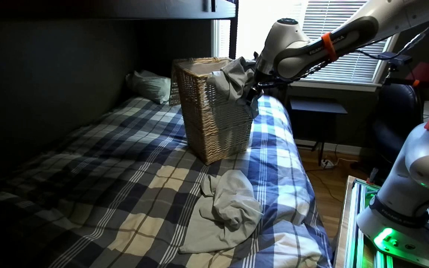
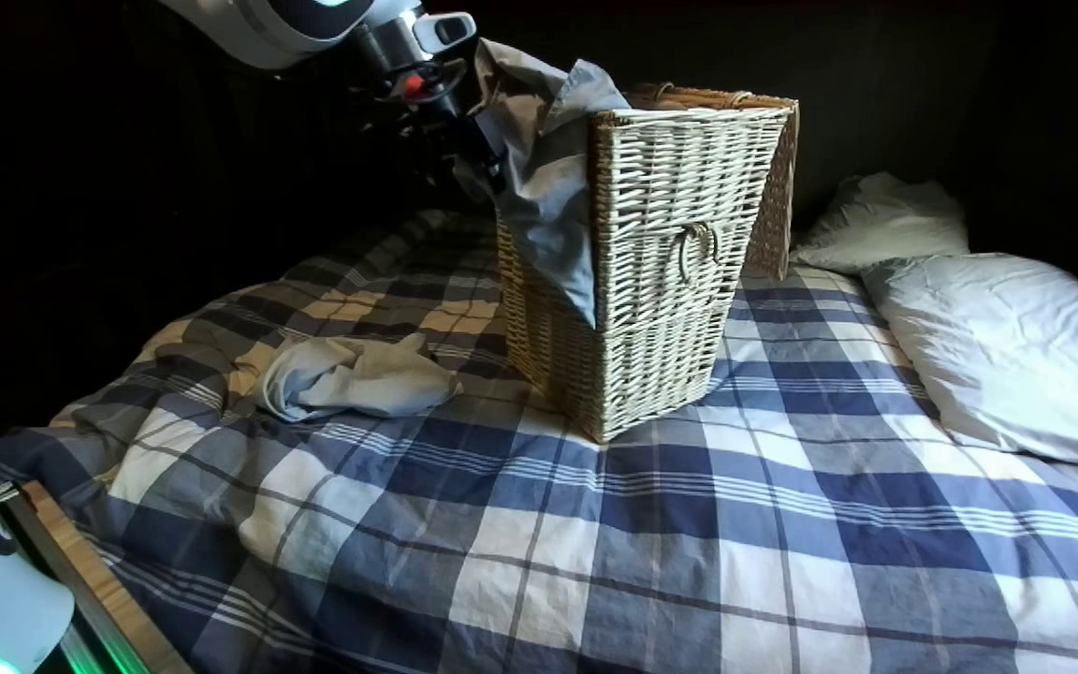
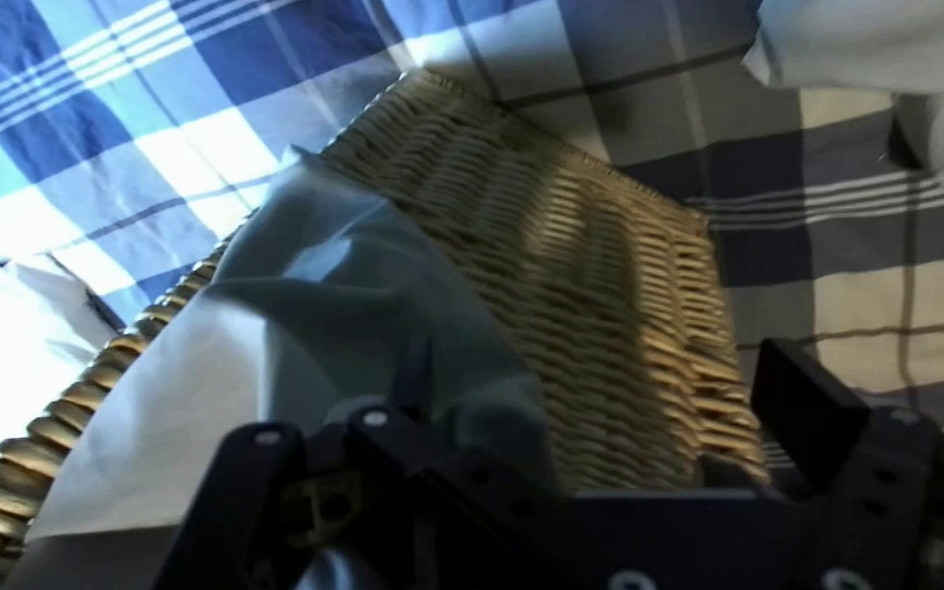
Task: Push the cloth hanging on the laundry basket inside the laundry basket
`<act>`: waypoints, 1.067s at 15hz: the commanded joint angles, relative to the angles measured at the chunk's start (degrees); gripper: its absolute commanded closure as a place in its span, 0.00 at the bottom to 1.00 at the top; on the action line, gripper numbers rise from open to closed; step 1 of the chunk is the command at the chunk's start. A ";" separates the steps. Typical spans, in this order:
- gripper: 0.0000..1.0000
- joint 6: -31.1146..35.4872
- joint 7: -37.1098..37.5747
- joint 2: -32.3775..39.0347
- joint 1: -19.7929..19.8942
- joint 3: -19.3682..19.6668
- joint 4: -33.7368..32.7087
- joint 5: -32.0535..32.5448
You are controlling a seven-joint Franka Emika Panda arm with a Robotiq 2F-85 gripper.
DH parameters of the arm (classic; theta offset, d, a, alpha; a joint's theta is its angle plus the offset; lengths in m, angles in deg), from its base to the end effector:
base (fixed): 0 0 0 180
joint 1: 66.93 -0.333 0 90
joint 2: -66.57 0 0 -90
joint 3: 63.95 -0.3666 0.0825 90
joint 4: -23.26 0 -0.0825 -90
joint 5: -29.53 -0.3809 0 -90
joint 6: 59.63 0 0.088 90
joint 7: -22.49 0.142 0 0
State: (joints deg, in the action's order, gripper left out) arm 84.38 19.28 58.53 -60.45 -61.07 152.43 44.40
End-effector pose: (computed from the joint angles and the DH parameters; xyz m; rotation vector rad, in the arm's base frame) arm 0.5279 -0.0910 0.4849 2.8623 0.1022 0.5448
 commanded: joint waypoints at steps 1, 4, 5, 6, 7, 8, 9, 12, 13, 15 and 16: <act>0.00 10.91 5.83 7.07 1.39 1.00 -3.21 4.02; 0.00 18.88 12.16 10.93 2.72 1.94 -4.53 12.66; 0.14 19.31 15.72 11.70 2.89 2.67 -5.26 17.58; 0.27 19.86 19.14 12.31 2.87 3.40 -5.83 21.66; 0.34 18.73 22.62 12.37 2.58 3.99 -6.28 24.91; 0.42 16.92 26.02 12.24 2.18 4.46 -6.65 27.88; 0.51 15.67 28.94 11.94 1.87 4.66 -6.66 29.87; 0.73 7.94 34.32 9.32 0.94 3.50 -5.45 31.56; 0.81 4.91 35.04 8.37 0.47 2.95 -4.95 30.71; 0.96 -0.60 35.64 6.49 -1.04 2.28 -4.51 28.46; 1.00 -2.92 35.72 5.41 -1.55 1.57 -4.35 27.01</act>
State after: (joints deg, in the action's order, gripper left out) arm 87.97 53.06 67.75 -60.02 -58.43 146.34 73.82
